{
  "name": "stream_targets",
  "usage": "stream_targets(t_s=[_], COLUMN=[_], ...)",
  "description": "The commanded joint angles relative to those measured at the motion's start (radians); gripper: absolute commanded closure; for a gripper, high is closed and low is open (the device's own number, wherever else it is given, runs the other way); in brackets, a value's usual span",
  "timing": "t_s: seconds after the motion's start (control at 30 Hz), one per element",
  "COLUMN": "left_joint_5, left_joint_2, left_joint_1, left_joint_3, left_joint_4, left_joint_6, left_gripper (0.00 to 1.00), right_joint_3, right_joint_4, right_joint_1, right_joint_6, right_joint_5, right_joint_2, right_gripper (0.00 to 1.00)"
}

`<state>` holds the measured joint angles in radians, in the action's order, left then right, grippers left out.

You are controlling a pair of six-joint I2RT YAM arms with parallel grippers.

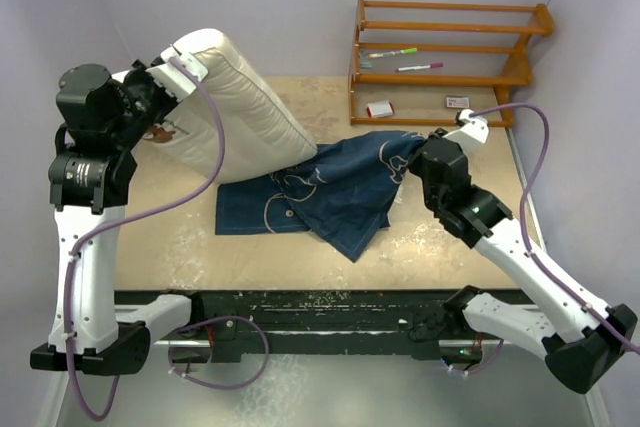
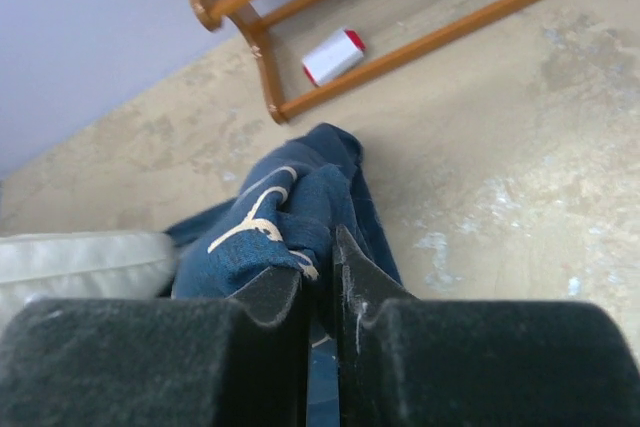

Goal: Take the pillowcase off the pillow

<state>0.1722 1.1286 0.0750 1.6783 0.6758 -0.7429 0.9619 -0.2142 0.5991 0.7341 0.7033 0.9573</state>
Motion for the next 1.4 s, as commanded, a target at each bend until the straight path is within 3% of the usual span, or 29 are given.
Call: stream_targets(t_s=[0.0, 0.03, 0.13, 0.43, 0.57, 0.77, 0.87, 1.03, 1.17, 1.37], left_joint_5=[-0.006, -0.005, -0.024, -0.158, -0.154, -0.162, -0.194, -0.236, -0.184, -0.056], left_joint_2=[-0.062, -0.068, -0.067, 0.009, -0.007, -0.003, -0.009, 0.018, -0.001, -0.036], left_joint_1=[-0.003, -0.003, -0.003, -0.003, -0.002, -0.003, 0.000, 0.000, 0.026, 0.120], left_joint_3=[0.076, 0.077, 0.100, 0.185, 0.097, -0.080, -0.170, -0.186, -0.174, -0.263], left_joint_4=[-0.219, -0.225, -0.250, -0.374, -0.393, -0.396, -0.517, -0.651, -0.511, -0.174], left_joint_6=[0.004, 0.005, 0.007, 0.042, 0.037, 0.032, -0.052, -0.198, -0.142, 0.071], left_gripper=[1.00, 1.00, 1.00, 1.00, 1.00, 1.00, 1.00, 1.00, 1.00, 1.00], right_joint_3=[0.054, 0.072, 0.113, 0.224, 0.244, 0.259, 0.228, 0.228, 0.253, 0.238], right_joint_4=[-0.056, -0.042, -0.027, 0.047, 0.074, 0.041, 0.063, 0.022, -0.040, -0.105], right_joint_1=[-0.004, -0.006, -0.005, -0.005, -0.004, 0.001, 0.001, 0.001, 0.001, 0.000], right_joint_6=[-0.014, -0.032, -0.084, -0.194, -0.232, -0.231, -0.229, -0.223, -0.189, -0.163], right_joint_5=[0.080, 0.082, 0.097, 0.068, 0.038, -0.142, -0.174, -0.225, -0.207, -0.183], right_joint_2=[0.030, 0.032, 0.069, 0.164, 0.172, 0.246, 0.242, 0.227, 0.208, 0.147], right_gripper=[0.84, 0.78, 0.51, 0.20, 0.14, 0.04, 0.02, 0.00, 0.00, 0.00])
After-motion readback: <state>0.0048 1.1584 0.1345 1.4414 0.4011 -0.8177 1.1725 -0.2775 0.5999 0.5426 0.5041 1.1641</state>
